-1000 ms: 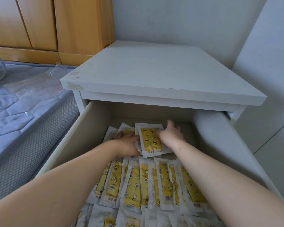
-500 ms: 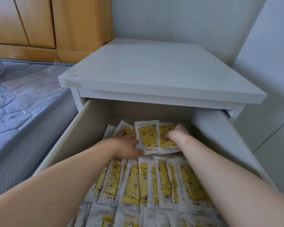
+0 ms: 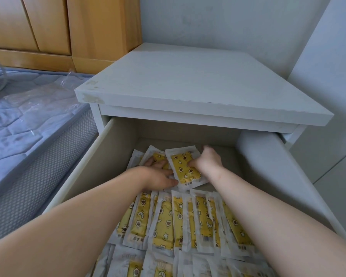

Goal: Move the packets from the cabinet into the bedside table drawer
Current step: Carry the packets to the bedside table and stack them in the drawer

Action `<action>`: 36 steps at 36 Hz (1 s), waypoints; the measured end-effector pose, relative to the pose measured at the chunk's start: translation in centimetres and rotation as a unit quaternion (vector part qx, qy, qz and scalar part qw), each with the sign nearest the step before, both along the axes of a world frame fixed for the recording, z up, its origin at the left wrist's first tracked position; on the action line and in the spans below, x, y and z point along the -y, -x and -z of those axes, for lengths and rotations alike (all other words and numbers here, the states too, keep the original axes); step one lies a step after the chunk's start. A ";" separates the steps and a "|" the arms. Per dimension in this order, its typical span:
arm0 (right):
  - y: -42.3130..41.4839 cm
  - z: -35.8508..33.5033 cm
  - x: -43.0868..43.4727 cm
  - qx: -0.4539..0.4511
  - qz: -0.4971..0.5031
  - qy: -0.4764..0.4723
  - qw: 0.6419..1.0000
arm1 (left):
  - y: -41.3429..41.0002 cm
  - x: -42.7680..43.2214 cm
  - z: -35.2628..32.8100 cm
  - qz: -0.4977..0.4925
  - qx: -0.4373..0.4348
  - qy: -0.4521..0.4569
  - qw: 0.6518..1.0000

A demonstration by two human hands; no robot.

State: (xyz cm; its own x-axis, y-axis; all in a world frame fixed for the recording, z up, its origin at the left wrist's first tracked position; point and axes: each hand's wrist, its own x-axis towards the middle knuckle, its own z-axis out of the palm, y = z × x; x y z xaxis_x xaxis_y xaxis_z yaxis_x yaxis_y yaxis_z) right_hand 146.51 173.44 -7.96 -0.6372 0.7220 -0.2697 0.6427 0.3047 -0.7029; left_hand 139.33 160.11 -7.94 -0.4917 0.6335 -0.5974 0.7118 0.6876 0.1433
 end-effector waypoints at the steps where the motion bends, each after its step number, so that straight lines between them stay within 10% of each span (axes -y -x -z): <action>1: 0.1 0.0 0.1 0.010 0.004 0.017 1.000 | 0.0 0.0 0.0 -0.001 0.001 0.000 1.000; 12: 0.3 0.2 -0.7 -0.005 0.053 0.178 0.983 | 0.2 -0.1 -0.1 -0.015 0.015 -0.013 1.000; 36: 1.0 1.1 -0.5 -0.026 0.088 0.189 0.978 | 1.4 0.8 0.4 -0.041 -0.080 -0.048 0.995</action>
State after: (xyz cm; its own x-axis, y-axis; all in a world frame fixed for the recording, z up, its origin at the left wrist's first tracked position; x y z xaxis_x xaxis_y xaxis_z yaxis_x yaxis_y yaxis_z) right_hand 145.47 173.93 -9.02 -0.5312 0.6771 -0.5093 0.6224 -0.0960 -0.7768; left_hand 137.92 159.36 -8.34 -0.6271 0.6386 -0.4460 0.6735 0.7322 0.1013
